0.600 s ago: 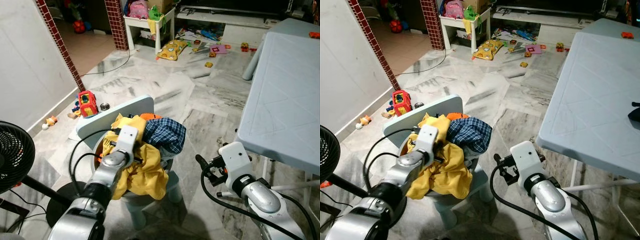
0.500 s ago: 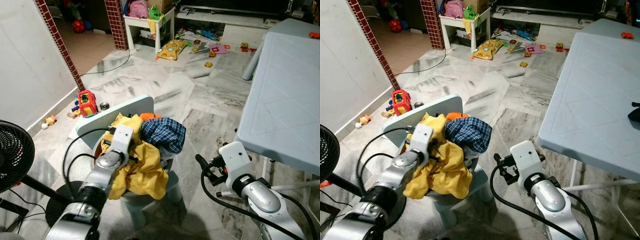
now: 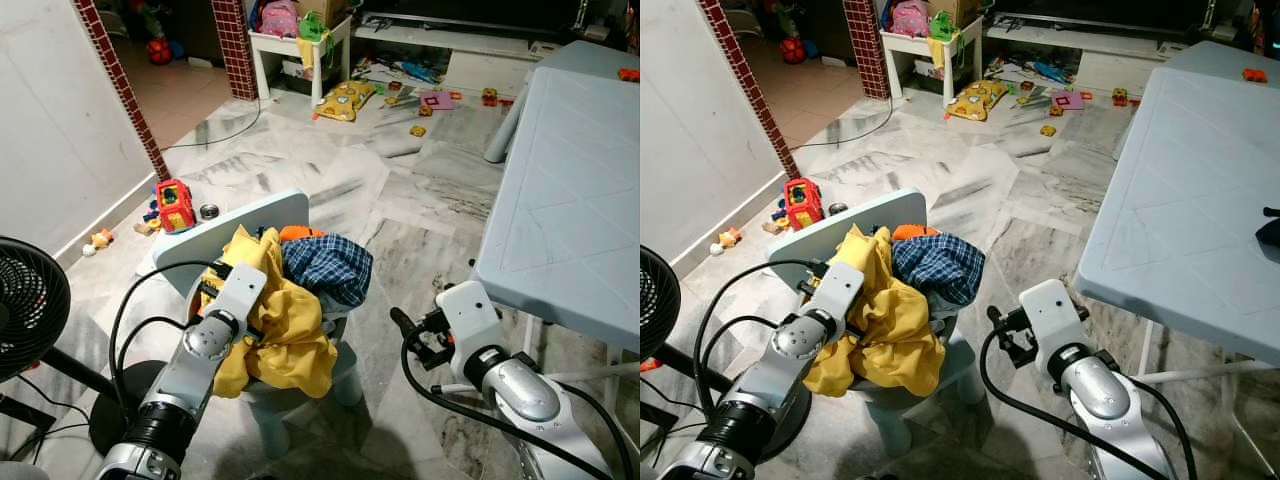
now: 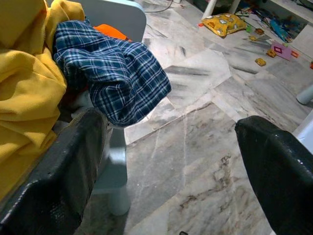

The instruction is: Hang hanger

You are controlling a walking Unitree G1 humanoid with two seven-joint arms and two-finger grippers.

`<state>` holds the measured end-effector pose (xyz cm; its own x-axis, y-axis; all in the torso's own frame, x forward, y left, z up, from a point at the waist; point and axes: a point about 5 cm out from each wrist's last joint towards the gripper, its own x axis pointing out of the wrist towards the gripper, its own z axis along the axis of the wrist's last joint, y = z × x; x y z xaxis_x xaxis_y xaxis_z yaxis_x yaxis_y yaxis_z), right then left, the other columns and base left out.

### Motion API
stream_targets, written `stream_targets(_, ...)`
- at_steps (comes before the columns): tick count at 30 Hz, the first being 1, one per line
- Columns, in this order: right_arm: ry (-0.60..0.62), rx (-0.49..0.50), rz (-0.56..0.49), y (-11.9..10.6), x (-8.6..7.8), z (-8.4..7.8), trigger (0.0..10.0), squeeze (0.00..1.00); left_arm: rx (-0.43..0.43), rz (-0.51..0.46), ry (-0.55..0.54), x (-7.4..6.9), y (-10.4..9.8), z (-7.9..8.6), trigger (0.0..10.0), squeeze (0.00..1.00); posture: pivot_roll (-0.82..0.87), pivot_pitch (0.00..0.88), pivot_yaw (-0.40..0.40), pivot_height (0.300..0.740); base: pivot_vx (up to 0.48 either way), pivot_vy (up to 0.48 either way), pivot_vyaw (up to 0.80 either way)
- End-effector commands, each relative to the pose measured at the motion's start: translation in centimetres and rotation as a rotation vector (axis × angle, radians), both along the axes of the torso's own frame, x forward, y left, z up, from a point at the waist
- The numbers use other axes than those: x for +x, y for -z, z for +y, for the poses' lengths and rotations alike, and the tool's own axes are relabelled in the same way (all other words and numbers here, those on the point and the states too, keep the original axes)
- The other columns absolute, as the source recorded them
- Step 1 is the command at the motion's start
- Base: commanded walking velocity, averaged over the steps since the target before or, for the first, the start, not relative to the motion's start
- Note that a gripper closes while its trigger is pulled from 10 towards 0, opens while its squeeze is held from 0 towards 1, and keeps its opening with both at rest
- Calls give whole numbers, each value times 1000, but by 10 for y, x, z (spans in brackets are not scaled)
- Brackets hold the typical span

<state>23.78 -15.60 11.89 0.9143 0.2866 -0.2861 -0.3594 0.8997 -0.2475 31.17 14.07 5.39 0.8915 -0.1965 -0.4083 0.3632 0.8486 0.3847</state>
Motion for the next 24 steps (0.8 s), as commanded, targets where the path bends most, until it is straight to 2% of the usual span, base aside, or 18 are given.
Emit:
stream_targets(1, -9, 4, 4, 1, 1, 0, 10000, 0, 17, 34, 1, -4, 4, 1, 10000, 0, -252, 51, 25, 740, 0, 0, 0)
stream_targets(4, -11, 3, 4, 1, 1, 0, 10000, 0, 8, 45, -14, -5, 5, 1, 10000, 0, -252, 50, 24, 740, 0, 0, 0)
stream_targets(5, -13, 2, 4, 1, 2, 0, 10000, 0, -22, 58, -36, -7, 5, 0, 10000, 1000, -251, 50, 22, 740, 0, 0, 0)
stream_targets(7, -16, 2, 4, 1, 2, 0, 10000, 0, -60, 76, -58, -9, 6, -1, 10000, 1000, -251, 49, 22, 740, 0, 0, 0)
stream_targets(10, -20, 2, 4, 1, 3, 0, 10000, 0, -67, 99, -65, -11, 8, -2, 10000, 1000, -253, 48, 22, 740, 0, 0, 0)
stream_targets(11, -21, 2, 3, 1, 3, 1, 10000, 0, -73, 104, -65, -11, 8, -2, 10000, 0, -254, 47, 22, 740, 0, 0, 0)
stream_targets(19, -23, 1, 2, 1, 3, 1, 10000, 0, -112, 129, -74, -9, 8, -4, 9922, 0, -259, 46, 24, 740, 0, 0, 0)
stream_targets(20, -22, 1, 2, 1, 3, 0, 10000, 0, -119, 132, -76, -9, 8, -4, 2706, 0, -259, 46, 25, 740, 0, 0, 0)
stream_targets(21, -22, 1, 3, 1, 2, 0, 10000, 0, -122, 136, -78, -9, 9, -3, 0, 0, -259, 46, 25, 740, 0, 0, 0)
stream_targets(24, -22, 0, 3, 1, 2, 0, 10000, 0, -124, 141, -82, -9, 9, -3, 0, 0, -259, 46, 25, 740, 0, 0, 0)
